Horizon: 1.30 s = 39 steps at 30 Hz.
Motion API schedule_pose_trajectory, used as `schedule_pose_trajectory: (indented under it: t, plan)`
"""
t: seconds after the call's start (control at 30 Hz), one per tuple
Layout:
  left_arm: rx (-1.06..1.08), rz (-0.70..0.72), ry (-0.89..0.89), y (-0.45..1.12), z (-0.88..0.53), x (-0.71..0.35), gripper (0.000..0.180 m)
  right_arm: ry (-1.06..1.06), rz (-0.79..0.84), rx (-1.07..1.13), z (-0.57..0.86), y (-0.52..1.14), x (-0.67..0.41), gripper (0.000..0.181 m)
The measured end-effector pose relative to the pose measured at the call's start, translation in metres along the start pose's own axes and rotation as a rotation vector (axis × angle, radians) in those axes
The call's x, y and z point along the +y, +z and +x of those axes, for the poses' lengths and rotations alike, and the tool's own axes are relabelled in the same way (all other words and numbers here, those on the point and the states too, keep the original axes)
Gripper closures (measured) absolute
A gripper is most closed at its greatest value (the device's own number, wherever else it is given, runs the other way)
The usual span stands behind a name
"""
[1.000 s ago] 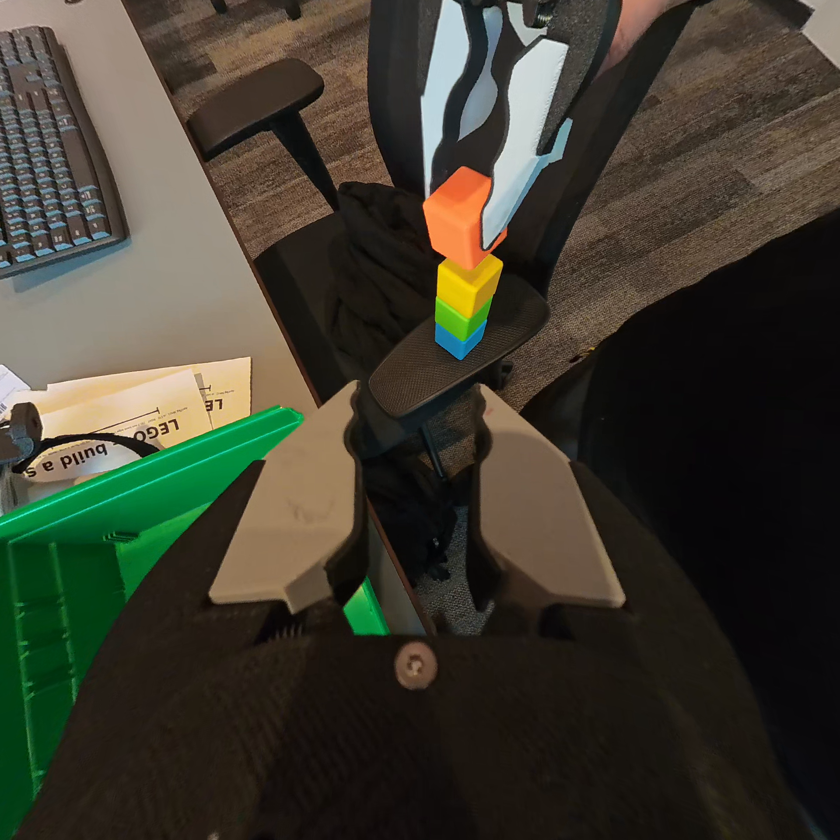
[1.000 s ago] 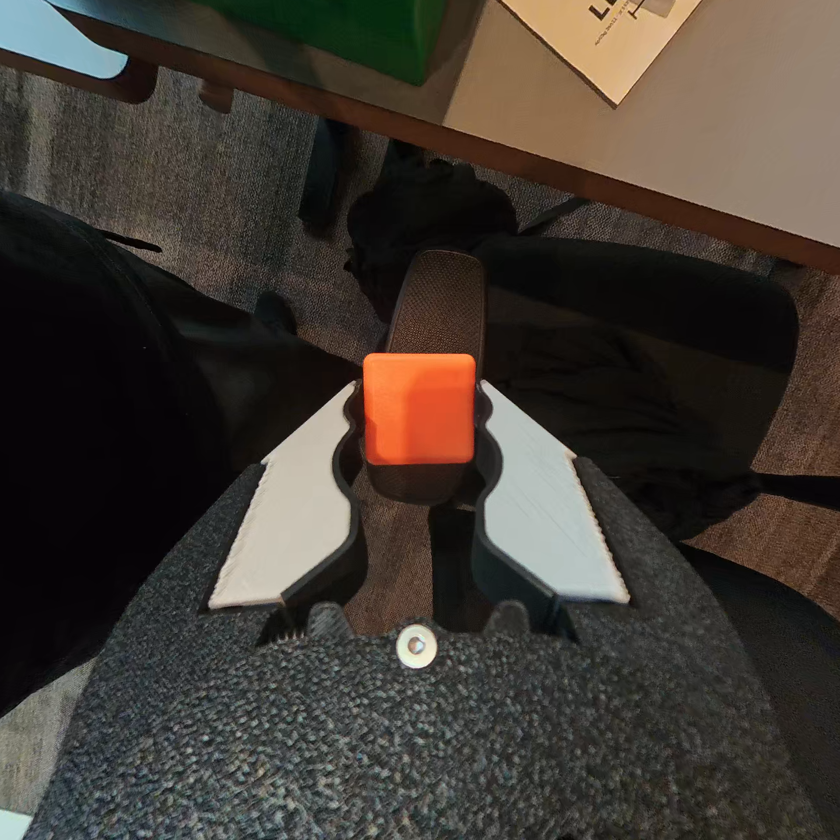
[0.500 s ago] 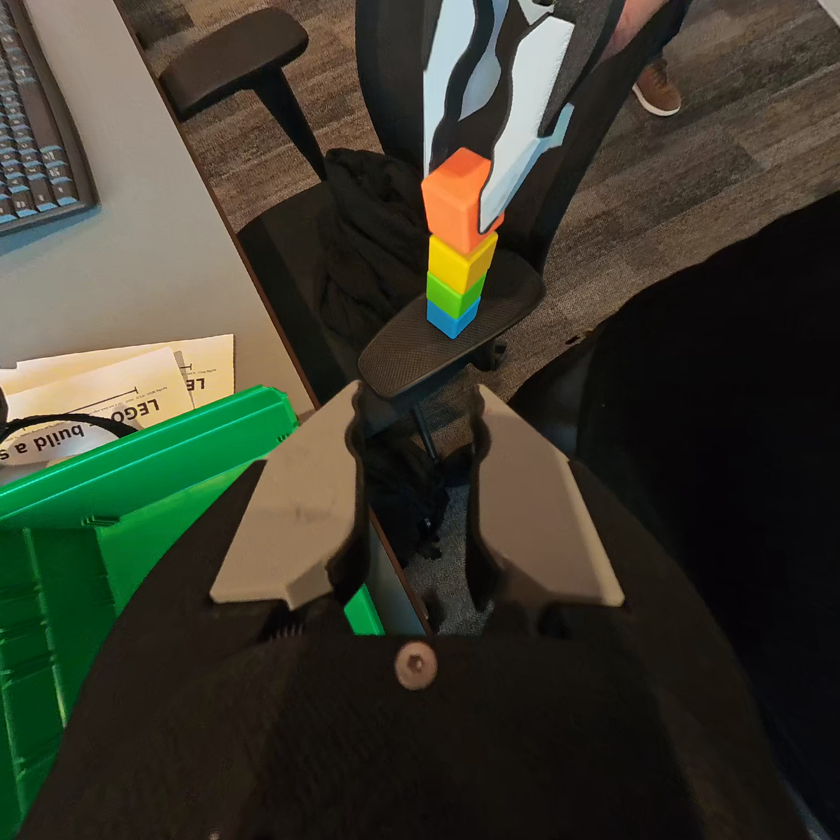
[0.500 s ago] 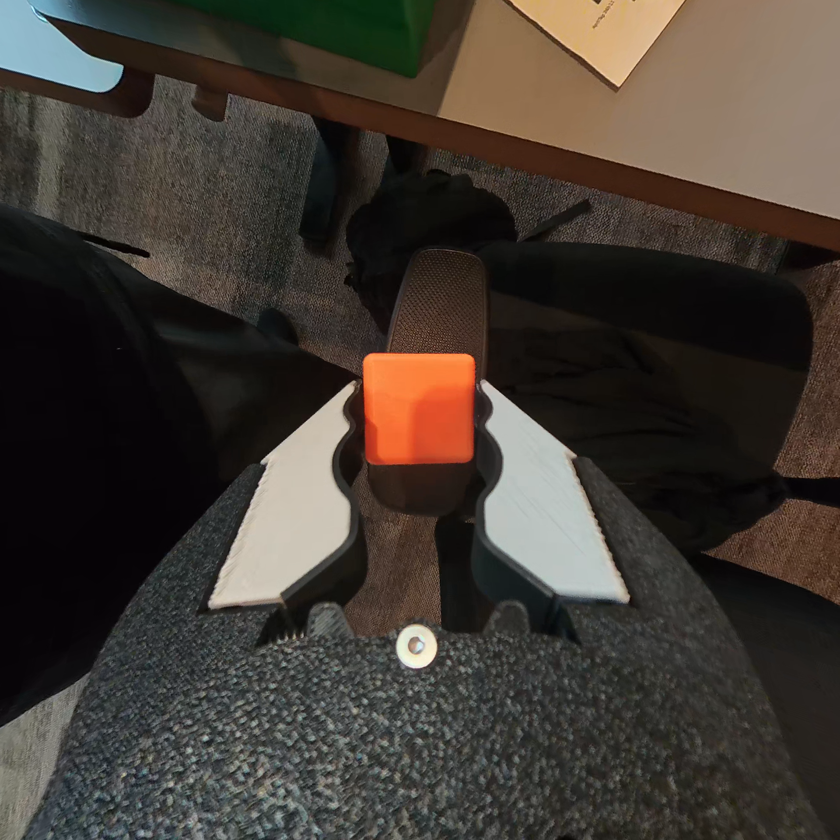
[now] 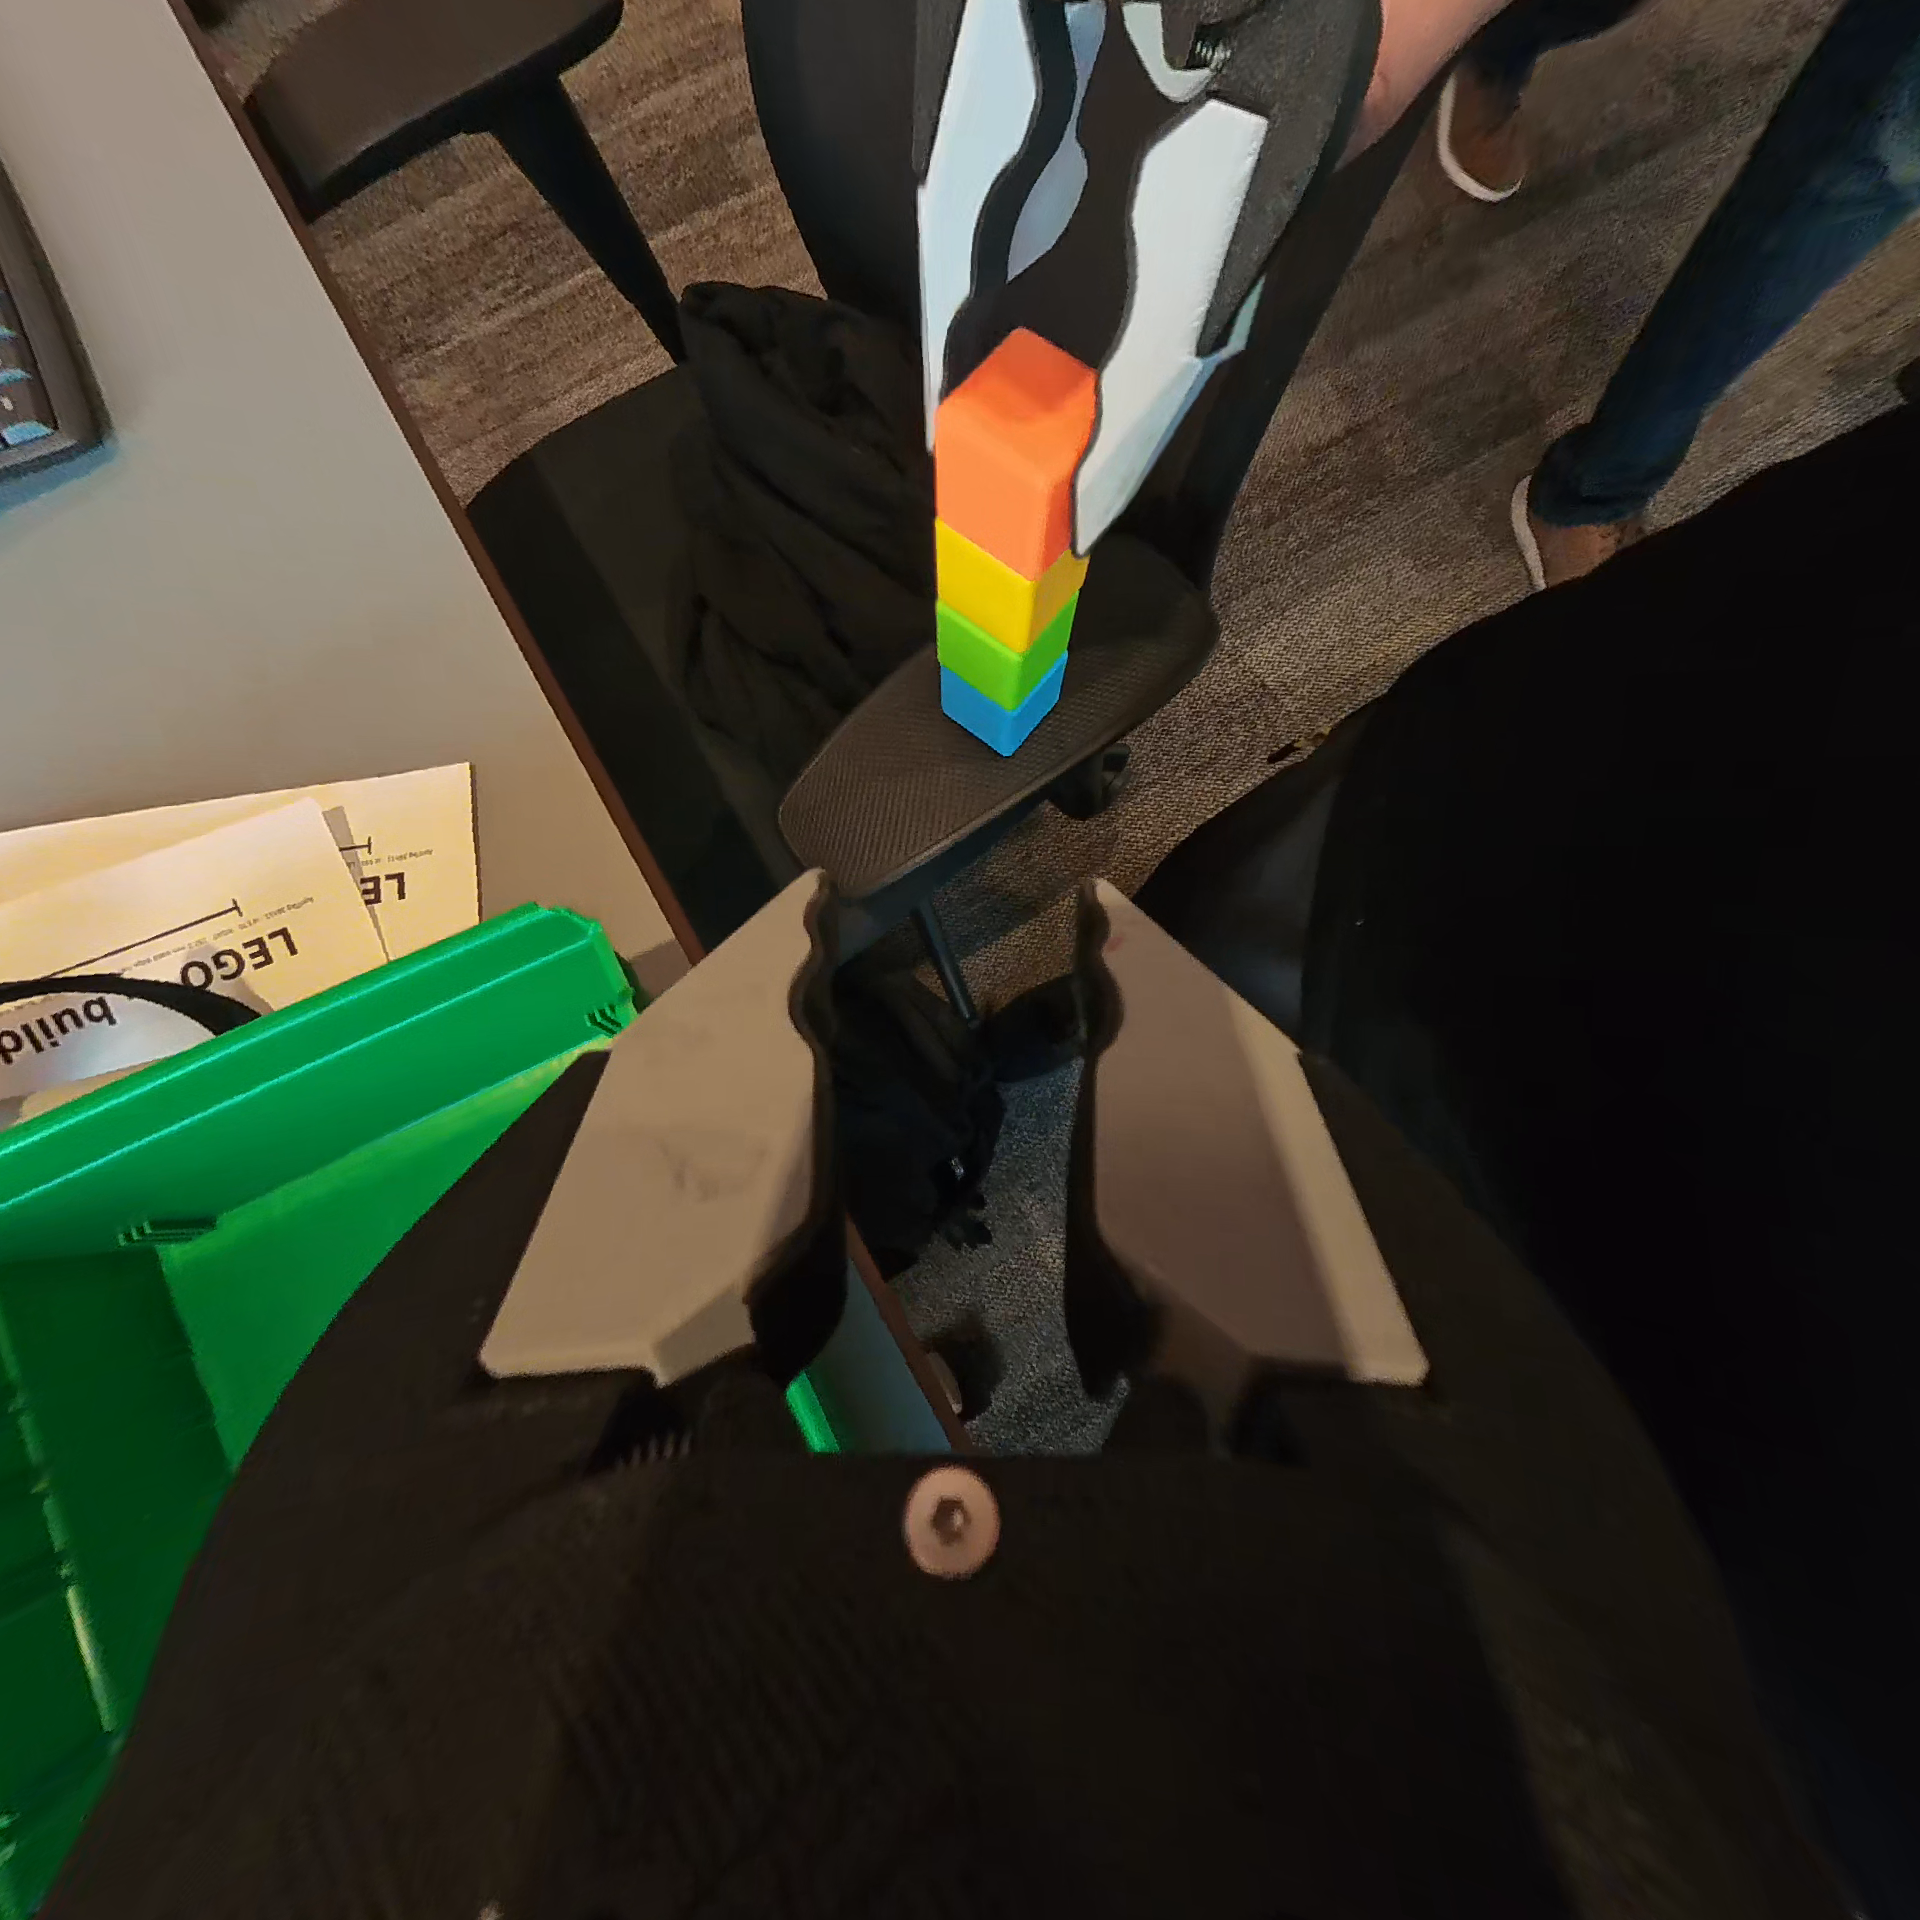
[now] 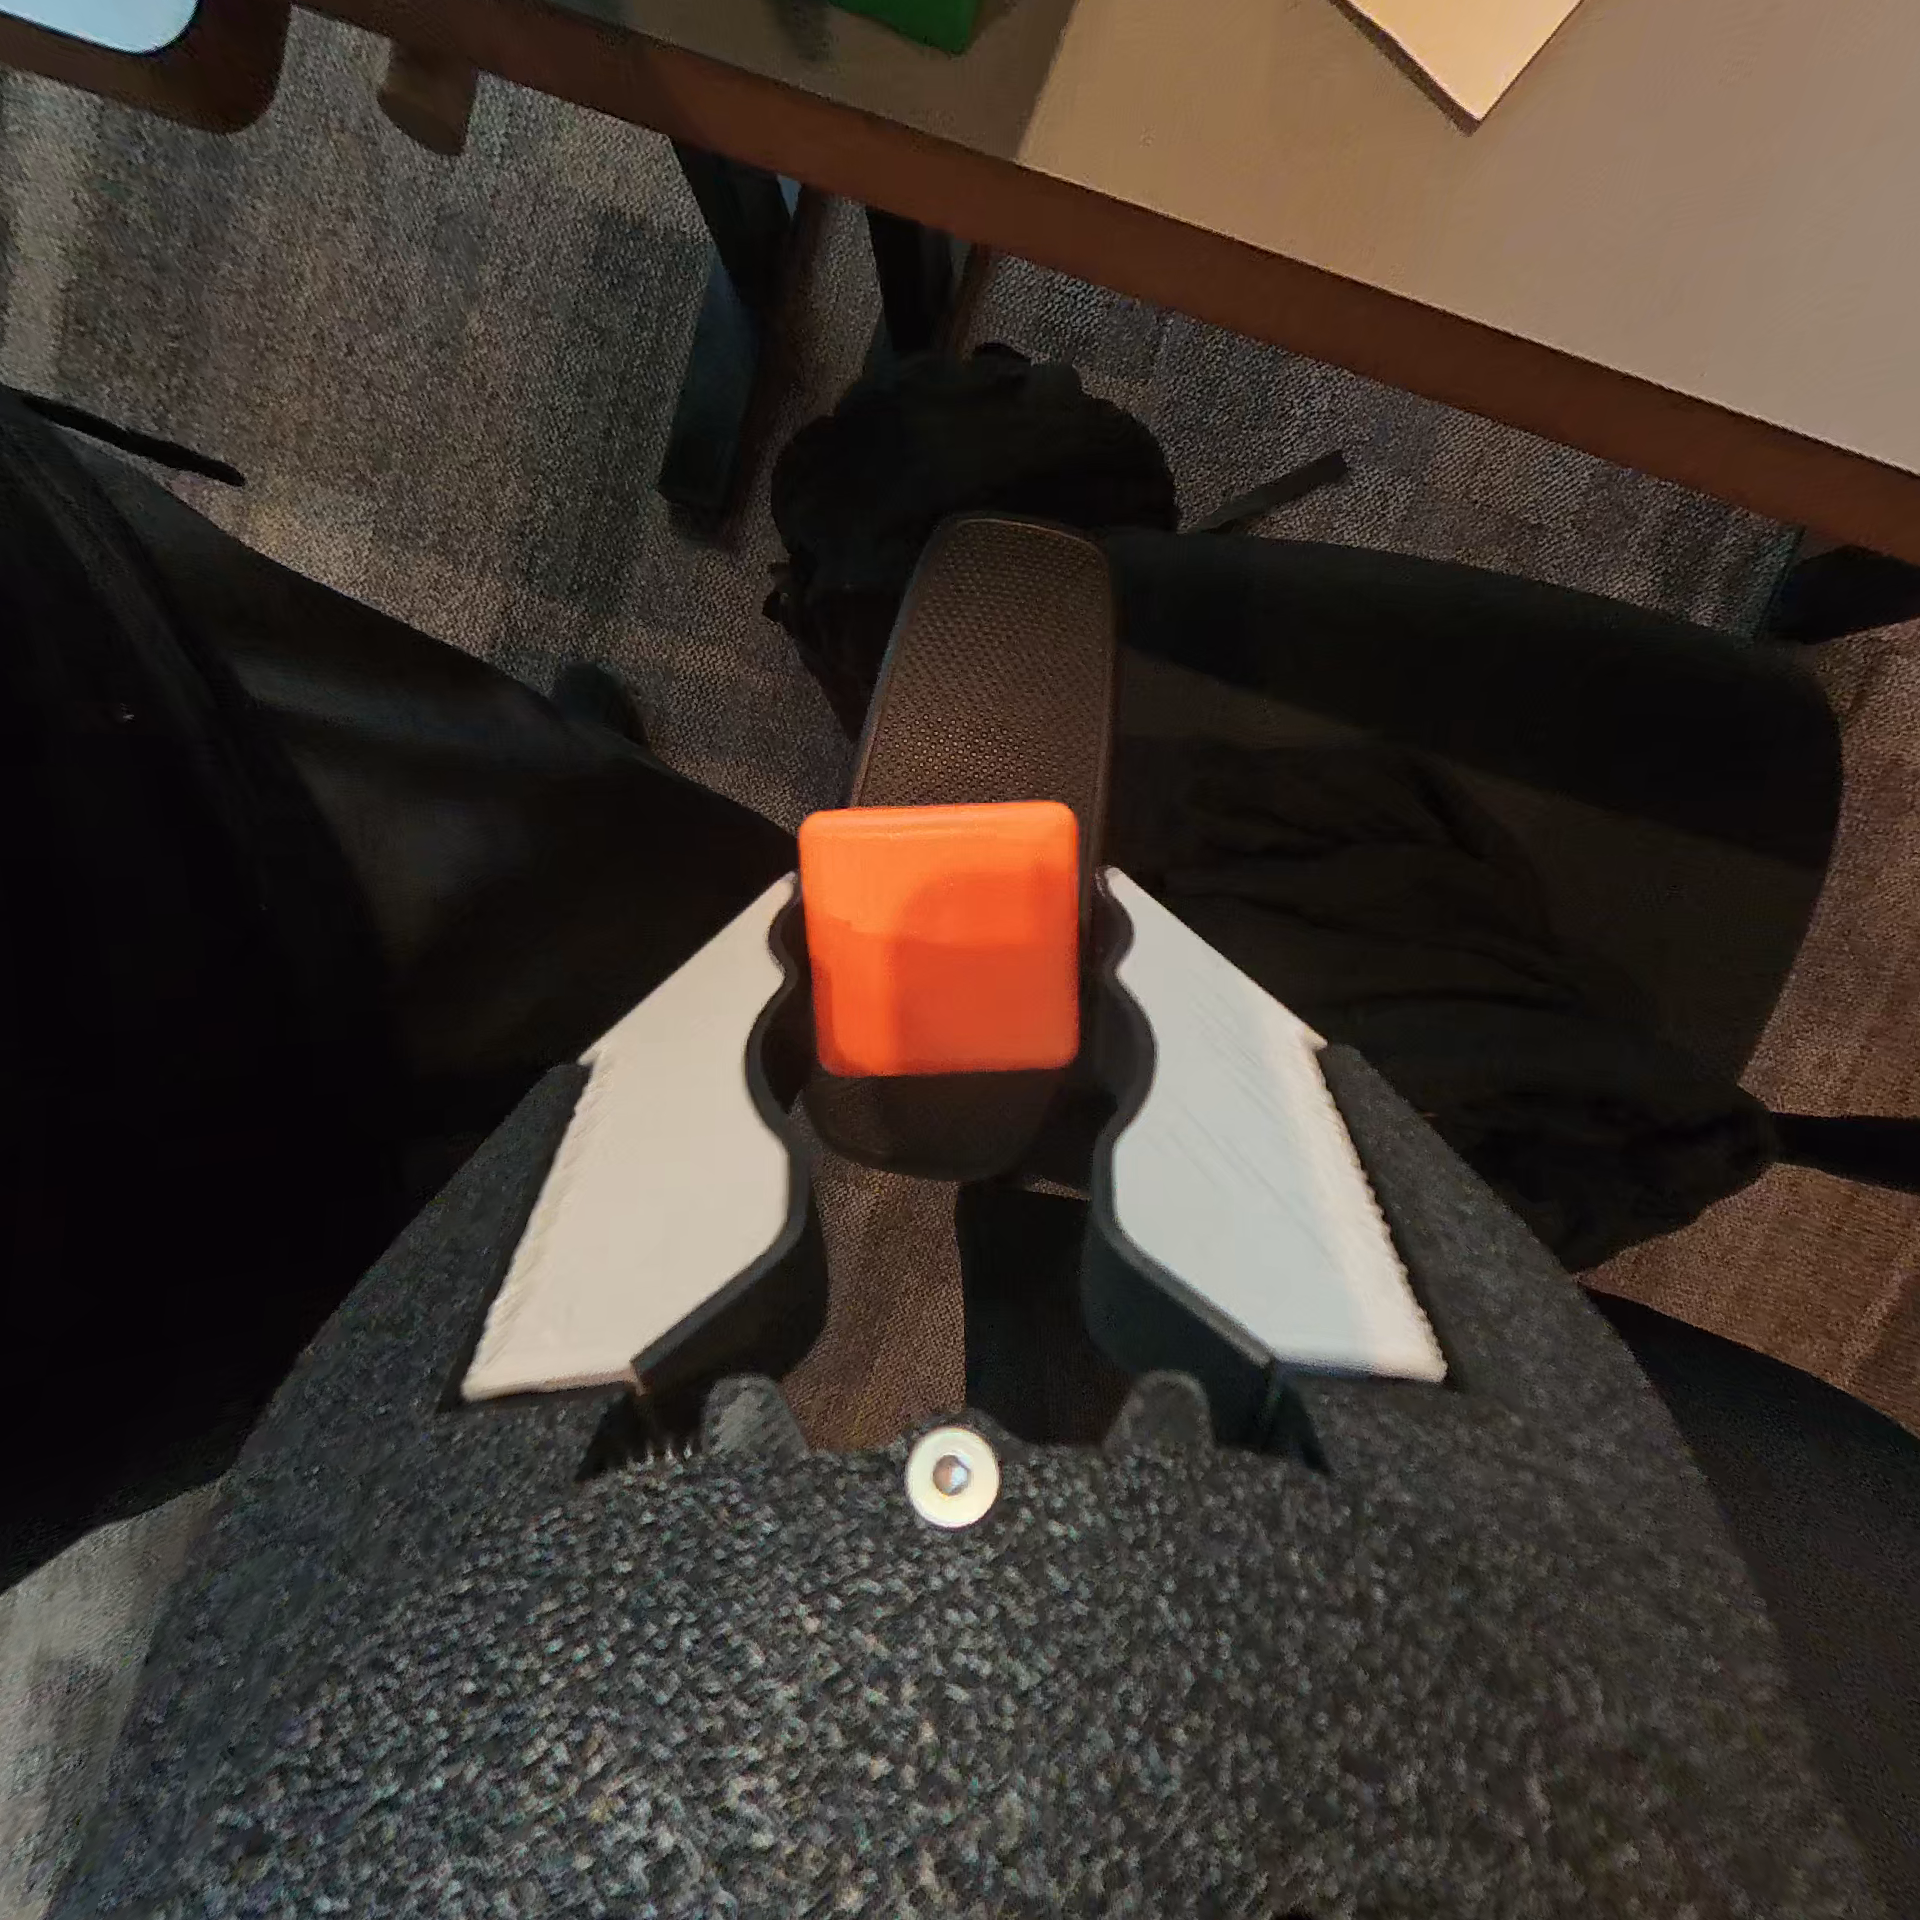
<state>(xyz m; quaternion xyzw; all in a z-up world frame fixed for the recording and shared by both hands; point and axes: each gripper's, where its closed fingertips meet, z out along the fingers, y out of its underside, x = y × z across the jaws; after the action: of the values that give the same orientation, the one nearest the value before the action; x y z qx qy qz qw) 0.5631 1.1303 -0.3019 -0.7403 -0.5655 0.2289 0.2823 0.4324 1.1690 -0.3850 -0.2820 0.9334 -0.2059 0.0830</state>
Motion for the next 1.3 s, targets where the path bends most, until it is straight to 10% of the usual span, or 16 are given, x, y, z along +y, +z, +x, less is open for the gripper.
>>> schedule_pose_trajectory:
  t: [1.3]
  plan:
    - [-0.030, 0.007, -0.103, -0.007, 0.005, 0.026, 0.137, 0.017, -0.124, -0.030, -0.008, 0.024, 0.016, 0.124]
